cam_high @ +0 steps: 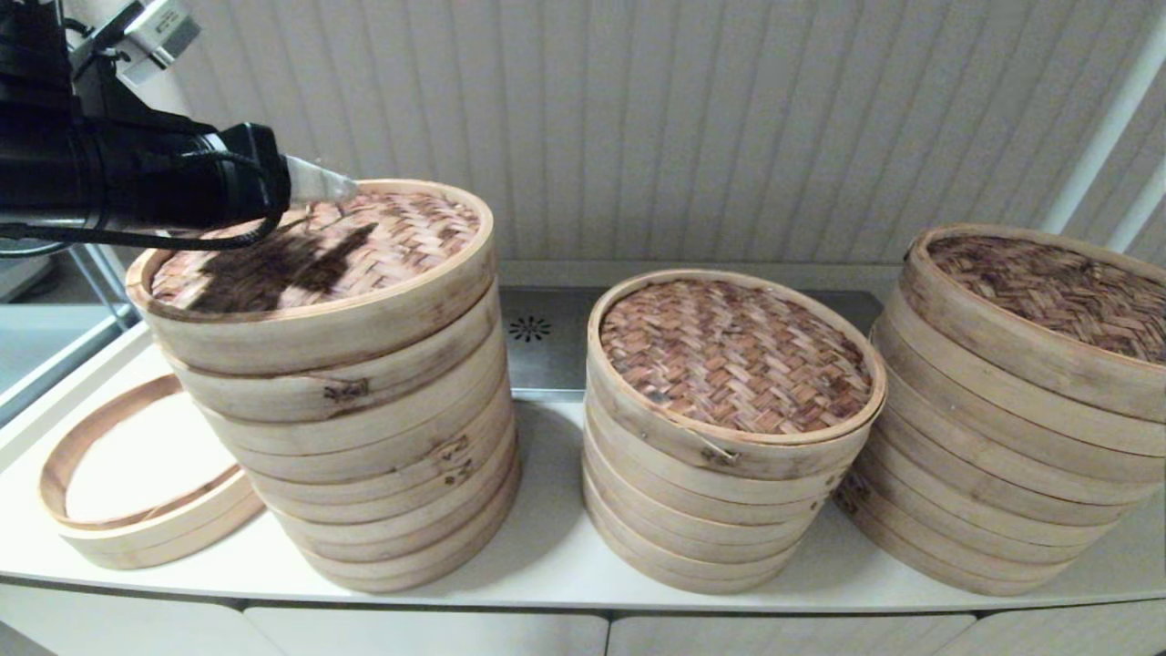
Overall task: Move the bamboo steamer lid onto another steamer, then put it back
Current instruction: Put the steamer, then pick up the steamer
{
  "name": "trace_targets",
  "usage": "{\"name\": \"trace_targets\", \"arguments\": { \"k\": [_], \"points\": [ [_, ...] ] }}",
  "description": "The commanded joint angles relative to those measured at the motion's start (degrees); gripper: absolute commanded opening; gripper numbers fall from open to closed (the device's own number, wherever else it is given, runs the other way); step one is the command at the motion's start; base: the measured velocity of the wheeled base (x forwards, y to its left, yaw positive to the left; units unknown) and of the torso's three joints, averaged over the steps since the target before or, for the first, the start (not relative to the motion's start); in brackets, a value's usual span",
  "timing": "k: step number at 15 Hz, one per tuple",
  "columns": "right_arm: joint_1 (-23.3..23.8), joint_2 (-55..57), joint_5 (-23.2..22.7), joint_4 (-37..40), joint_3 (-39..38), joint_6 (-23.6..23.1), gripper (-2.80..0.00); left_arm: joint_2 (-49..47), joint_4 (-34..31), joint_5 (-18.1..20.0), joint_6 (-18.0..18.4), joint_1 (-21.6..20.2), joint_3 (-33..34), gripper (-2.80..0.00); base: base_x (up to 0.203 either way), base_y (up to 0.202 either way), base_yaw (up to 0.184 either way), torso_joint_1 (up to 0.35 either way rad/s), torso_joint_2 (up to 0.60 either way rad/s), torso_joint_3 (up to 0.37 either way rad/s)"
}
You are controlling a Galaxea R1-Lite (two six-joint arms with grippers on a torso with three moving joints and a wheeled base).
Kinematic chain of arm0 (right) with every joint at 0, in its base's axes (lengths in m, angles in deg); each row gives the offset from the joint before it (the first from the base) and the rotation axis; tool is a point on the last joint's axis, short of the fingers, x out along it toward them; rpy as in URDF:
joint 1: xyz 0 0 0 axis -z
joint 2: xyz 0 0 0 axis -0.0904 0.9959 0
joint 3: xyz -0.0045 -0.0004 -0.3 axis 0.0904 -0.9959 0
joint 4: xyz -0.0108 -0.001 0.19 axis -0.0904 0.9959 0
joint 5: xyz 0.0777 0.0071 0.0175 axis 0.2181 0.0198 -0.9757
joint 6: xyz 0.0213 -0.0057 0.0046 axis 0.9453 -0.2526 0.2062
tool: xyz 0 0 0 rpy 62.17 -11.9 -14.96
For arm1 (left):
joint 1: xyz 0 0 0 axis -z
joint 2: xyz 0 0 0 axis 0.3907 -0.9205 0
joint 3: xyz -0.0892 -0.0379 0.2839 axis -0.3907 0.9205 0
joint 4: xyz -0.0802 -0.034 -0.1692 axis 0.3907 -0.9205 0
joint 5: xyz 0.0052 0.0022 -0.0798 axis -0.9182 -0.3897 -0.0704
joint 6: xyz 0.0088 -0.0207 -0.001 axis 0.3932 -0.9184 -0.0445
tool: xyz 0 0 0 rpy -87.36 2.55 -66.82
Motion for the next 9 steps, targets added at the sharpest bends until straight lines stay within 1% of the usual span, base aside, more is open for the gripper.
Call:
{"name": "trace_targets", "arguments": {
  "k": [1,3,6,8,9],
  "points": [
    [0.0,-0.01,0.01,-0.01,-0.01,0.02,-2.8,2.41,-0.22,-0.59,-0.07,-0.04,0.14,0.0,0.0,0.0,0.0,0.0,0.0,0.0],
    [0.0,-0.01,0.01,-0.01,-0.01,-0.02,-2.8,5.51,-0.27,-4.53,1.02,-0.06,0.51,0.0,0.0,0.0,0.0,0.0,0.0,0.0],
    [0.0,-0.01,0.01,-0.01,-0.01,0.02,-2.8,10.38,-0.6,-9.47,5.89,-0.14,0.93,0.0,0.0,0.0,0.0,0.0,0.0,0.0],
    [0.0,-0.01,0.01,-0.01,-0.01,-0.05,-2.8,15.27,-1.32,-11.12,7.36,-0.32,1.36,0.0,0.0,0.0,0.0,0.0,0.0,0.0],
    [0.0,-0.01,0.01,-0.01,-0.01,-0.05,-2.8,17.99,-1.95,-11.41,8.07,-1.06,2.13,0.0,0.0,0.0,0.0,0.0,0.0,0.0]
  ]
}}
